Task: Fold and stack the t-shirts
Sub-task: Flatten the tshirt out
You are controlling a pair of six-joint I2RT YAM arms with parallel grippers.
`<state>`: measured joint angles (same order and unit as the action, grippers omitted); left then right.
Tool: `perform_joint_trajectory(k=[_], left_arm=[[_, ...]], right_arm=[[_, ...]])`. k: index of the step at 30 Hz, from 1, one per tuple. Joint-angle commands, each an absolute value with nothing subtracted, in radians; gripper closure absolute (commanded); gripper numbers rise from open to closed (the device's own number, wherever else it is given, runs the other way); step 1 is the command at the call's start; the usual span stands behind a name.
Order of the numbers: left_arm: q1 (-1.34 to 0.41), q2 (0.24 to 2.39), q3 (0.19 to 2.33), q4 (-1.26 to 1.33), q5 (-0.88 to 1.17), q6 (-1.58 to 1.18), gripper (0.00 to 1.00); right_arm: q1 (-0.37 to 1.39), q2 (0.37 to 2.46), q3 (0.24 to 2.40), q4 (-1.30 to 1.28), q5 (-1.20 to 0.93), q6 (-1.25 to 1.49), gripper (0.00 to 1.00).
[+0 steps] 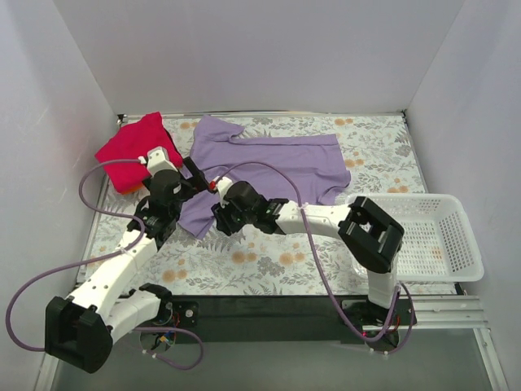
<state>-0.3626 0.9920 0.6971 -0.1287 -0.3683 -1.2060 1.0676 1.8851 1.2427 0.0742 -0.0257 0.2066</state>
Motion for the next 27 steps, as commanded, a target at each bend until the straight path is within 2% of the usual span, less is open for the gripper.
perform_joint_trajectory(k=[1,10,27], left_arm=[[-0.350,1.002,0.683,-0.166,-0.494,-1.207,0.02],[-0.321,0.979,0.664,-0.140,-0.456,-1.200,0.02],[-0.321,0.951,0.657,-0.132,-0.410,-1.198,0.02]], right_arm=[[1.075,1.939,1.330,0.141,-0.069,0.207,0.67],[1.080,2.081,1.437,0.138,-0.078,0.212,0.68],[1.083,2.207,1.526,0.117,-0.044,0.201,0.68]])
